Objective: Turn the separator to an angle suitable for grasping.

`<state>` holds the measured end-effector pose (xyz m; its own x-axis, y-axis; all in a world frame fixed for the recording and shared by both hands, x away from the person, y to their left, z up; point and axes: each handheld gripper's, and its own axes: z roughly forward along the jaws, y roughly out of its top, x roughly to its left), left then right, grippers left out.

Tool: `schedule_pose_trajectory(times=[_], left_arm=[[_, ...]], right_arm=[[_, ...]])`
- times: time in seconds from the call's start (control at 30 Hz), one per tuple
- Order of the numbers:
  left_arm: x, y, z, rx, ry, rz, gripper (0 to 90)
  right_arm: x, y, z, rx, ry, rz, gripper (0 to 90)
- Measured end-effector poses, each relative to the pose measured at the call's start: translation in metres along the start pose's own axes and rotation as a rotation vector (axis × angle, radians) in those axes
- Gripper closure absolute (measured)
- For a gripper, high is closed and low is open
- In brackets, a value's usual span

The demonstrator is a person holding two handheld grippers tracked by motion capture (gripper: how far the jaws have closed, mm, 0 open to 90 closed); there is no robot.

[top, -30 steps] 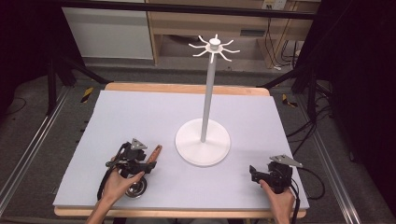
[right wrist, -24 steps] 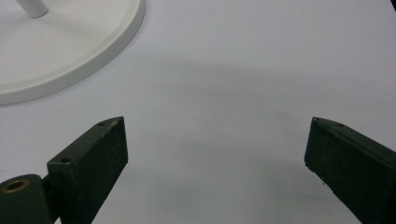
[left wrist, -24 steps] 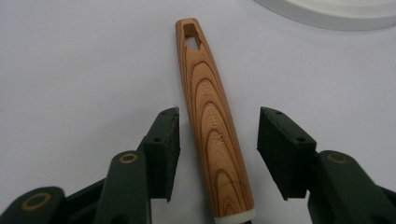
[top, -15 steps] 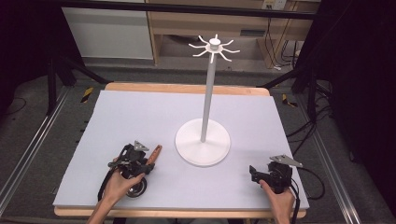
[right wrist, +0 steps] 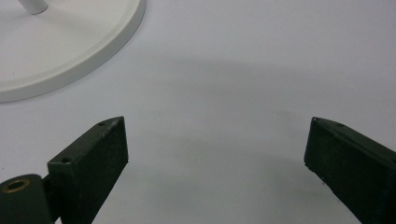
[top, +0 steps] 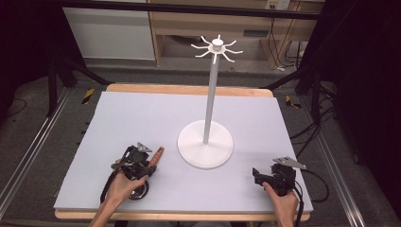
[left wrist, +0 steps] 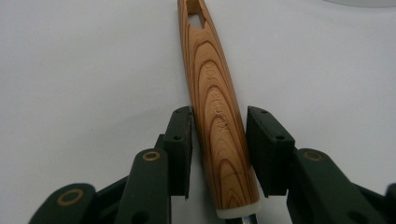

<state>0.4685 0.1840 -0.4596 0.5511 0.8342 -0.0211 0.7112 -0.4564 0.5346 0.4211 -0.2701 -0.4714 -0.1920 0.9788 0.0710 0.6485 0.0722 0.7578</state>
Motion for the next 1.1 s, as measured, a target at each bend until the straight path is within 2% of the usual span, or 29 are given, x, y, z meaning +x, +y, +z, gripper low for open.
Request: schedule_pose_trajectory(times=[0.13,0.4,0.53,0.63,0.8,0.93,1.0,1.03,1.1], left_arm=[[0.000,0.002,0.000,0.008,0.010,-0.016,65.3],[0.002,0.002,0.000,0.013,0.003,0.006,67.0],[0.003,-0.001,-0.002,0.002,-0.006,0.009,67.0],[0.006,-0.005,-0.006,0.014,0.002,0.019,66.9],[0.014,-0.014,-0.011,0.008,-0.001,0.003,66.9],[0.015,-0.013,-0.011,0.012,-0.003,0.020,66.6],[0.014,-0.012,-0.011,0.005,0.010,0.039,64.9],[0.015,-0.010,-0.011,0.009,-0.002,0.047,60.1],[0.016,-0.008,-0.012,0.006,0.000,0.050,57.8]], right_arm=[[0.000,0.000,0.000,0.002,0.000,0.005,6.6],[-0.001,0.000,0.001,0.004,0.003,0.005,6.6],[-0.001,0.000,0.000,0.001,-0.001,0.013,6.6],[-0.001,0.000,0.000,0.002,0.000,0.014,6.6],[-0.001,0.000,0.001,0.004,0.003,0.017,6.6],[0.000,0.000,0.001,0.006,0.004,0.013,6.7],[0.000,0.000,0.001,0.005,0.004,0.013,6.7],[-0.001,0.000,0.001,0.006,0.004,0.017,6.7],[-0.001,0.000,0.000,0.006,0.003,0.014,6.6]])
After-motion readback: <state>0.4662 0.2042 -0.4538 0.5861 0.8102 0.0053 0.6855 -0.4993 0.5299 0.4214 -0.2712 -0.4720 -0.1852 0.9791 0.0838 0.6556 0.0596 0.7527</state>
